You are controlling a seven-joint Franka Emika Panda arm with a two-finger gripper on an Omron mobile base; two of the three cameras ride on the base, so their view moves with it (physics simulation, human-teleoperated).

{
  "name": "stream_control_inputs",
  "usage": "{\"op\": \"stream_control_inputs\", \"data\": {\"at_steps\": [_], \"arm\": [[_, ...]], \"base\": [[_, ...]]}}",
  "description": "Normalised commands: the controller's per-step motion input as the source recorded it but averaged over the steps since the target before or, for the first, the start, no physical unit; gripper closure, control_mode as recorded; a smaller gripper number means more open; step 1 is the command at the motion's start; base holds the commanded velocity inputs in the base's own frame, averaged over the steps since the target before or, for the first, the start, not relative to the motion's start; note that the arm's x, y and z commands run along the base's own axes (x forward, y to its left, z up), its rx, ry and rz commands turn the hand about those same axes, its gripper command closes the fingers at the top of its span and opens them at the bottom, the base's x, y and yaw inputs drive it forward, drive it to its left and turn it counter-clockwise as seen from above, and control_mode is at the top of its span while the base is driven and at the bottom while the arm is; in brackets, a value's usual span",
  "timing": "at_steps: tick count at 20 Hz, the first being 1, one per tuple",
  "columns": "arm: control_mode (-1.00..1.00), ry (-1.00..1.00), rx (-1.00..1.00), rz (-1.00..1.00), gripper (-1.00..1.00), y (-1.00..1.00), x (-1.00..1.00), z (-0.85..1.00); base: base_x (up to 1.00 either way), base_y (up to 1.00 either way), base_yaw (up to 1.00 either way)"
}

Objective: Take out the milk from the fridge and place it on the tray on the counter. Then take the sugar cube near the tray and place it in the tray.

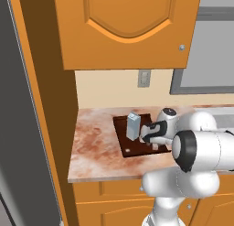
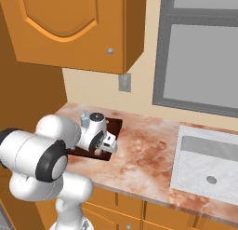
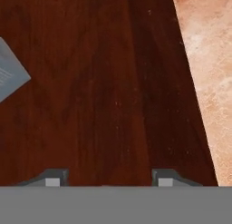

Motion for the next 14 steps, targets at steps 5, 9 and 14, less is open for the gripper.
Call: {"op": "stream_control_inputs", "data": {"at_steps": [5, 9, 14], "arm": [[-1.0, -0.02, 0.0, 0.0, -1.0, 0.0, -0.2, 0.36], [-1.0, -0.05, 0.01, 0.0, -1.0, -0.02, -0.5, 0.46], [-1.0, -0.05, 0.05, 0.0, -1.0, -0.03, -0.65, 0.76]], "base": [[0.0, 0.0, 0.0], [0.0, 0.0, 0.0], [0.0, 0.0, 0.0]]}}
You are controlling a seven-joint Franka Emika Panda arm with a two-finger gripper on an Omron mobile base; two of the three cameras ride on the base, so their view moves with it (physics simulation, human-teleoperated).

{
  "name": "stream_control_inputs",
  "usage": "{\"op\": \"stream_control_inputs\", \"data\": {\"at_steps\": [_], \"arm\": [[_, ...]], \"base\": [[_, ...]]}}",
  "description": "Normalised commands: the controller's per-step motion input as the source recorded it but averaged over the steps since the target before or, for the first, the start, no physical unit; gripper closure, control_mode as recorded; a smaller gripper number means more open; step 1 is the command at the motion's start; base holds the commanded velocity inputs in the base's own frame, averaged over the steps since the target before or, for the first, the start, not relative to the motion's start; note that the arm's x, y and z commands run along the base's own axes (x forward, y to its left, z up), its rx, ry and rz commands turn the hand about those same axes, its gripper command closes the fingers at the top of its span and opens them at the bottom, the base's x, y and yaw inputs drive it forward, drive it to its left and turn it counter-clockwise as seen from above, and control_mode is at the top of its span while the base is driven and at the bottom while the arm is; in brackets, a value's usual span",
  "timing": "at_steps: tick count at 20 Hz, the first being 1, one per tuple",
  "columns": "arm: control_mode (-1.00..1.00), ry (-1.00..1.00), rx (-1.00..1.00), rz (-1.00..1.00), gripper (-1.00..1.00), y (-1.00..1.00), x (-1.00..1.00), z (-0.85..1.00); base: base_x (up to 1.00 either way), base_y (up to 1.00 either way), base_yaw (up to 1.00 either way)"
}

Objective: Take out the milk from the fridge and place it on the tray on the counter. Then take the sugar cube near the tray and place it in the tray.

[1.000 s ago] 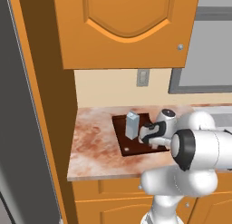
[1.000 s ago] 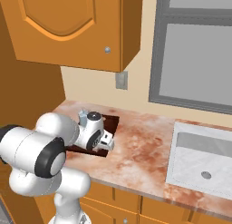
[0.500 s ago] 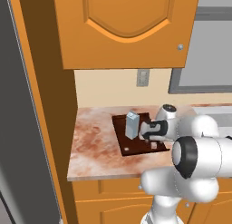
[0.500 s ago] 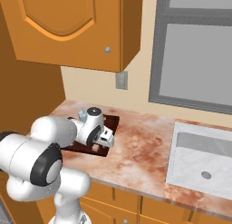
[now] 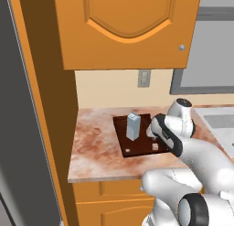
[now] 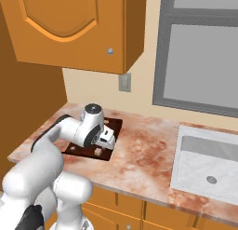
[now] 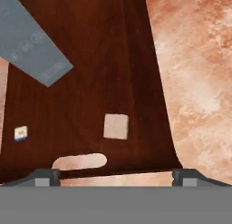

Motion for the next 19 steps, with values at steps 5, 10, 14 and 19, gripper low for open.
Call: {"op": "stream_control_inputs", "data": {"at_steps": [5, 10, 14, 19], "arm": [[-1.0, 0.0, 0.03, 0.0, -1.0, 0.0, -0.63, 0.96], [-1.0, -0.02, 0.0, 0.0, -1.0, 0.0, -0.86, 1.0], [-1.0, -0.01, 0.0, 0.0, -1.0, 0.04, -0.88, 1.0], [-1.0, -0.02, 0.0, 0.0, -1.0, 0.15, -0.78, 1.0]], "base": [[0.0, 0.0, 0.0], [0.0, 0.0, 0.0], [0.0, 0.0, 0.0], [0.0, 0.0, 0.0]]}}
